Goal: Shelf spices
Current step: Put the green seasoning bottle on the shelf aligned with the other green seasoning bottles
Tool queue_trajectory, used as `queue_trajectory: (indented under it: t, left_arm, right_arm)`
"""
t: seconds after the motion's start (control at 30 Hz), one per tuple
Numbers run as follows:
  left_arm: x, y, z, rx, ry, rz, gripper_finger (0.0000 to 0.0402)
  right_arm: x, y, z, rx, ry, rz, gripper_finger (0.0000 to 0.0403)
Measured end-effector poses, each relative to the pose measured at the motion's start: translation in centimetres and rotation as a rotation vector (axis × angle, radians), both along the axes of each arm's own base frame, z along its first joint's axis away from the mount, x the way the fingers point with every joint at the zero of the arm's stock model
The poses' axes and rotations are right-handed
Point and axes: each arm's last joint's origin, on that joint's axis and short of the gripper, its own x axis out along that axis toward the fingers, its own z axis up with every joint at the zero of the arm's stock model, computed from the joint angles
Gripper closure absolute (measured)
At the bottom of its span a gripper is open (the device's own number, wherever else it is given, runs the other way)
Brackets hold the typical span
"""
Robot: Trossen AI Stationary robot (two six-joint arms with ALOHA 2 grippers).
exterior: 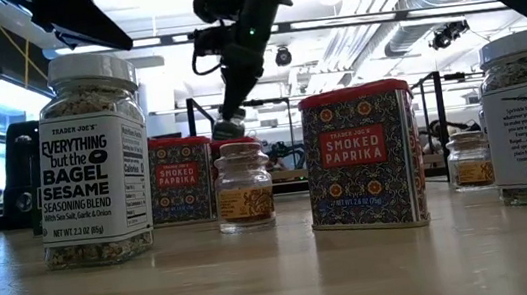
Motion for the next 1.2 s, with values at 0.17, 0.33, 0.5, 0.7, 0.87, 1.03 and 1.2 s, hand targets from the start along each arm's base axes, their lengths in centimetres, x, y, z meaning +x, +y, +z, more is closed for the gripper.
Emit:
queue_trajectory:
  t: [0.17,0.33,0.5,0.7,0.87,1.03,1.2]
  left_arm:
    - [0.0,0.0,0.01,0.0,0.0,0.0,0.0399]
    - [0.0,0.0,0.01,0.0,0.0,0.0,0.0399]
    - [0.0,0.0,0.01,0.0,0.0,0.0,0.0399]
    - [0.0,0.0,0.01,0.0,-0.001,0.0,0.0399]
    - [0.01,0.0,0.01,0.0,0.0,0.0,0.0399]
    - [0.0,0.0,0.01,0.0,0.0,0.0,0.0399]
    - [0.0,0.0,0.01,-0.001,-0.001,0.0,0.0399]
  right_arm:
    - [0.03,-0.03,0.01,-0.008,-0.002,0.007,0.021]
    - [0.03,-0.02,0.01,-0.024,0.003,0.027,0.021]
    - [0.02,-0.11,0.02,-0.075,0.018,0.032,0.0208]
    - [0.01,-0.14,0.02,-0.086,0.022,0.048,0.0208]
    - [0.02,-0.12,0.02,-0.101,0.027,0.08,0.0208]
    - [0.02,-0.14,0.03,-0.103,0.027,0.084,0.0208]
    - [0.04,-0.14,0.03,-0.104,0.025,0.084,0.0208]
